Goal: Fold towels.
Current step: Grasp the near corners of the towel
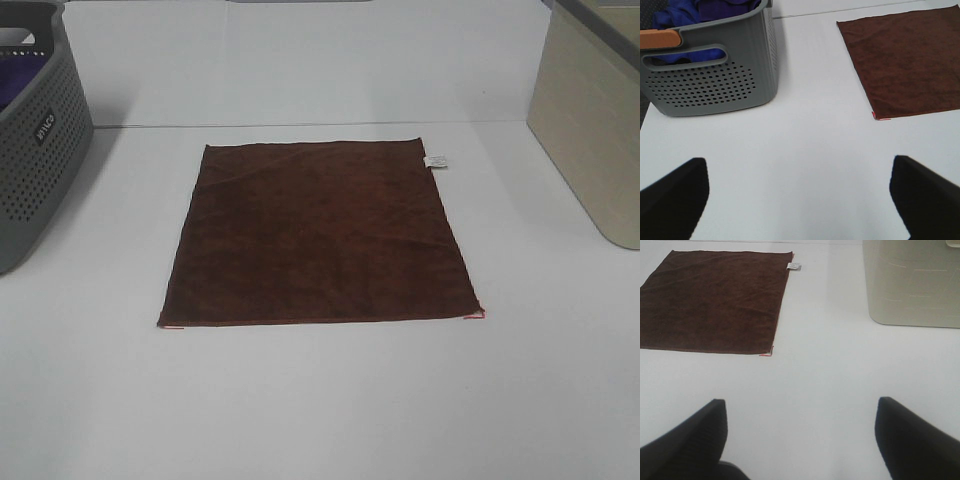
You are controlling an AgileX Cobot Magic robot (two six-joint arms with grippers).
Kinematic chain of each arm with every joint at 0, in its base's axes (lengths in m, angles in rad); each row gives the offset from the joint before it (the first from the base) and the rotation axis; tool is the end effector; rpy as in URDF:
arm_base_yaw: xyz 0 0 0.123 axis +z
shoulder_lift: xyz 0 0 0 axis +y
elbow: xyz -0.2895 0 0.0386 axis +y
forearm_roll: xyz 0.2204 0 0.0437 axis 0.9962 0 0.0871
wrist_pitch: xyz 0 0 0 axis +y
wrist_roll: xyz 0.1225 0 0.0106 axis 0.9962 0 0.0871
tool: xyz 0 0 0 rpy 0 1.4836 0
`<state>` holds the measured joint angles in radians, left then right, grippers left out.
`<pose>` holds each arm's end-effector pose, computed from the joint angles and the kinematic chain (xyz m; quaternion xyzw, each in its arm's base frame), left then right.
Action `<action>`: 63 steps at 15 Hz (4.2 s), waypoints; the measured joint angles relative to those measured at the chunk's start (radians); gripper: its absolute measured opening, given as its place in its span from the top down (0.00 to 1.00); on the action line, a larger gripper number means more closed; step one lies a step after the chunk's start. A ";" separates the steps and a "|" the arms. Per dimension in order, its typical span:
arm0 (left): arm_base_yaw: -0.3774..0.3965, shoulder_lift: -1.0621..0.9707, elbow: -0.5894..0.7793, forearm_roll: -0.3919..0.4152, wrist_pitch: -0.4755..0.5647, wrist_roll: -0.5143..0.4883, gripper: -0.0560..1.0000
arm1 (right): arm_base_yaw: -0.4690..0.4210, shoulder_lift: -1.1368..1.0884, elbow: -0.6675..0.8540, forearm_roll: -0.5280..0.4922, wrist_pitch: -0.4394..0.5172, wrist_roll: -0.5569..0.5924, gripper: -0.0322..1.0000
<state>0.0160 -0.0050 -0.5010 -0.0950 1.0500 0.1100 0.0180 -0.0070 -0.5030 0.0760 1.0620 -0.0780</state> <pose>-0.0079 -0.0102 0.2513 0.0416 0.8469 -0.0141 0.5300 -0.0092 0.0080 0.2503 -0.0425 0.8493 0.0222 0.5258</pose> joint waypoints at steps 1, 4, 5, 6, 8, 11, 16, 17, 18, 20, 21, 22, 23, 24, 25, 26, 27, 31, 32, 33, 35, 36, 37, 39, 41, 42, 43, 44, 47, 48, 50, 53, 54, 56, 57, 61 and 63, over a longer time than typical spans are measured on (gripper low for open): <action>0.000 0.000 0.000 0.000 0.000 0.000 0.07 | 0.000 0.000 0.000 0.000 0.000 0.000 0.22; 0.000 0.000 0.000 0.000 0.000 0.000 0.07 | 0.000 0.000 0.000 0.000 0.000 0.000 0.22; 0.000 0.000 0.000 0.000 0.000 0.000 0.07 | 0.000 0.000 0.000 0.000 0.000 0.000 0.22; 0.000 0.000 0.000 0.000 0.000 0.000 0.07 | 0.000 0.000 0.000 0.000 0.000 0.000 0.22; 0.000 0.000 0.000 0.000 0.000 0.000 0.07 | 0.000 0.000 0.000 0.000 0.000 0.000 0.22; 0.000 0.000 0.000 0.000 0.000 0.000 0.07 | 0.000 0.000 0.000 0.000 0.000 0.000 0.22; 0.000 0.000 0.000 0.000 0.000 0.000 0.07 | 0.000 0.000 0.000 0.000 0.000 0.000 0.22; 0.000 0.000 0.000 0.000 0.000 0.000 0.08 | 0.000 0.000 0.000 0.000 0.000 0.000 0.22; 0.000 0.000 0.000 0.000 0.000 0.000 0.08 | 0.000 0.000 0.000 0.000 0.000 0.000 0.22; 0.000 0.000 0.000 0.000 0.000 0.000 0.09 | 0.000 0.000 0.000 0.000 0.000 0.000 0.22; 0.000 0.000 0.000 0.001 0.000 0.000 0.10 | 0.000 0.000 0.000 0.000 0.000 0.000 0.22; 0.000 0.000 -0.001 0.002 -0.001 0.000 0.11 | 0.000 0.000 -0.001 0.000 -0.002 0.000 0.22; 0.000 0.006 -0.009 0.001 -0.016 0.000 0.12 | 0.000 0.011 -0.007 0.000 -0.021 0.000 0.22; 0.000 0.025 -0.015 -0.004 -0.070 0.000 0.15 | 0.000 0.039 -0.015 0.000 -0.080 0.000 0.22; 0.000 0.050 -0.018 -0.017 -0.148 0.000 0.16 | 0.000 0.080 -0.019 0.000 -0.149 0.000 0.22; 0.000 0.085 -0.018 -0.035 -0.237 0.000 0.18 | 0.000 0.134 -0.021 0.000 -0.217 0.000 0.22; 0.000 0.128 -0.018 -0.059 -0.307 0.000 0.18 | 0.000 0.217 -0.021 0.001 -0.287 0.000 0.22; 0.000 0.395 -0.018 -0.181 -0.486 0.000 0.18 | 0.020 0.533 -0.040 0.070 -0.538 0.000 0.22; 0.000 0.467 -0.018 -0.217 -0.514 0.000 0.18 | 0.020 0.629 -0.069 0.089 -0.546 0.000 0.22; 0.000 0.549 -0.018 -0.270 -0.533 0.000 0.18 | 0.020 0.717 -0.100 0.101 -0.541 0.000 0.22; 0.000 0.695 -0.018 -0.392 -0.568 0.001 0.18 | 0.020 0.900 -0.175 0.123 -0.504 0.000 0.24; 0.000 0.776 -0.018 -0.461 -0.581 0.011 0.18 | 0.020 0.986 -0.211 0.137 -0.472 0.000 0.26; 0.000 0.859 -0.018 -0.523 -0.594 0.033 0.18 | 0.020 1.082 -0.253 0.151 -0.439 0.000 0.28; 0.000 1.015 -0.018 -0.629 -0.602 0.097 0.19 | 0.020 1.244 -0.324 0.189 -0.388 -0.018 0.29; 0.000 1.180 -0.018 -0.779 -0.605 0.197 0.20 | 0.020 1.400 -0.373 0.262 -0.350 -0.094 0.29; 0.000 1.260 -0.018 -0.878 -0.605 0.273 0.21 | 0.020 1.474 -0.394 0.319 -0.331 -0.151 0.29; 0.000 1.325 -0.018 -0.976 -0.605 0.359 0.22 | 0.019 1.538 -0.413 0.375 -0.316 -0.205 0.29; 0.000 1.385 -0.018 -1.080 -0.601 0.460 0.23 | 0.012 1.604 -0.428 0.440 -0.304 -0.256 0.29; 0.000 1.550 -0.038 -1.383 -0.507 0.790 0.23 | -0.097 1.755 -0.442 0.658 -0.246 -0.459 0.29; 0.000 1.603 -0.051 -1.478 -0.459 0.894 0.23 | -0.139 1.794 -0.442 0.723 -0.223 -0.526 0.29; 0.000 1.699 -0.075 -1.601 -0.397 1.029 0.23 | -0.205 1.871 -0.446 0.804 -0.207 -0.608 0.29; 0.000 1.829 -0.130 -1.634 -0.374 1.088 0.23 | -0.223 1.959 -0.464 0.820 -0.204 -0.641 0.29; 0.000 1.868 -0.150 -1.635 -0.374 1.091 0.23 | -0.223 1.979 -0.464 0.834 -0.203 -0.656 0.29; 0.000 1.928 -0.190 -1.640 -0.372 1.092 0.23 | -0.223 2.017 -0.481 0.844 -0.202 -0.666 0.29; 0.000 1.950 -0.209 -1.640 -0.371 1.092 0.23 | -0.220 2.041 -0.496 0.848 -0.203 -0.667 0.29; 0.000 2.041 -0.273 -1.620 -0.335 1.080 0.23 | -0.184 2.106 -0.553 0.877 -0.182 -0.668 0.29; -0.001 2.076 -0.301 -1.617 -0.284 1.075 0.23 | -0.145 2.137 -0.583 0.898 -0.160 -0.668 0.30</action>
<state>0.0150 2.0710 -0.8020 -1.7120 0.7660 1.1850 -0.1270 2.1300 -1.0860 0.9740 0.9020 -0.7460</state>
